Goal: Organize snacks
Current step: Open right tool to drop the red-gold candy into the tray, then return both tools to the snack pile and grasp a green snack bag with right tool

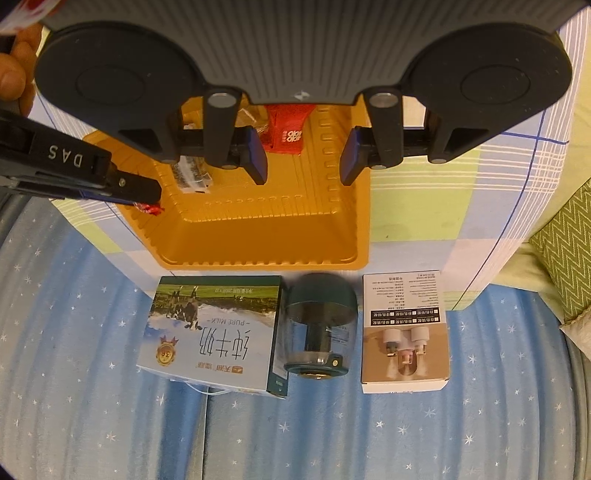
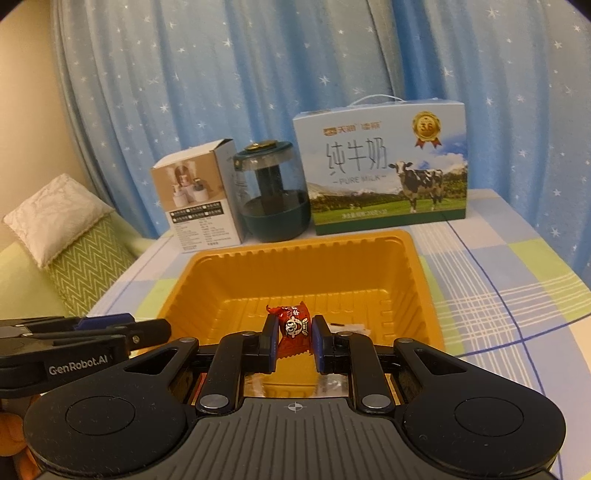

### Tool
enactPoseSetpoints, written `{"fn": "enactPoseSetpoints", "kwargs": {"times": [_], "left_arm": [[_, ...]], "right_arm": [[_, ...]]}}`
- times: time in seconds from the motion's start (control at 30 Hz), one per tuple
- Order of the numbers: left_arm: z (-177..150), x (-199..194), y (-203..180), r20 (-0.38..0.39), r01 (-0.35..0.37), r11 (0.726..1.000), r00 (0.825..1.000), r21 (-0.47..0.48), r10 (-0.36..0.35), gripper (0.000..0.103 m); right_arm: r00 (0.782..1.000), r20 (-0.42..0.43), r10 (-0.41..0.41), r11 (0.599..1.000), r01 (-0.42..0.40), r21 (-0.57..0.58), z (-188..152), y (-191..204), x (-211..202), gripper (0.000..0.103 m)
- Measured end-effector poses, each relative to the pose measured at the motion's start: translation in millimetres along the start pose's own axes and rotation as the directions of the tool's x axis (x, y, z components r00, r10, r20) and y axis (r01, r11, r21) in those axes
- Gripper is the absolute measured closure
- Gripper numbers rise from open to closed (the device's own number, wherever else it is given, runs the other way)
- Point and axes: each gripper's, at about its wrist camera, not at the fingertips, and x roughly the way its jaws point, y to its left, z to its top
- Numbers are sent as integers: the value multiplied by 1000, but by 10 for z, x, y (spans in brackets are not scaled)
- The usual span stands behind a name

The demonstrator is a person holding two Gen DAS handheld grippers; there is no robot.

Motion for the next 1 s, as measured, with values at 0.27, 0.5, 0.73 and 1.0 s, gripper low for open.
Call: {"fn": "enactPoseSetpoints", "kwargs": {"times": [0.27, 0.5, 0.73, 1.0], "left_arm": [[-45, 8, 67, -12, -15, 1000, 1000, -4, 15, 64], [-69, -5, -11, -10, -4, 1000, 1000, 20, 5, 63], [-124, -71, -58, -12, -2, 999, 1000, 37, 3, 63], [-222, -260, -127, -5, 6, 999, 1000, 43, -5, 63]], "right_arm": [[1000, 21, -5, 999, 4, 49, 0, -80, -11, 51], [998, 17, -60, 997, 59, 52, -18, -176, -70, 51], [996, 27, -89, 995, 88, 46, -52, -248, -179, 51], [995, 52, -91, 995, 89, 38, -99, -224, -435, 51]]}}
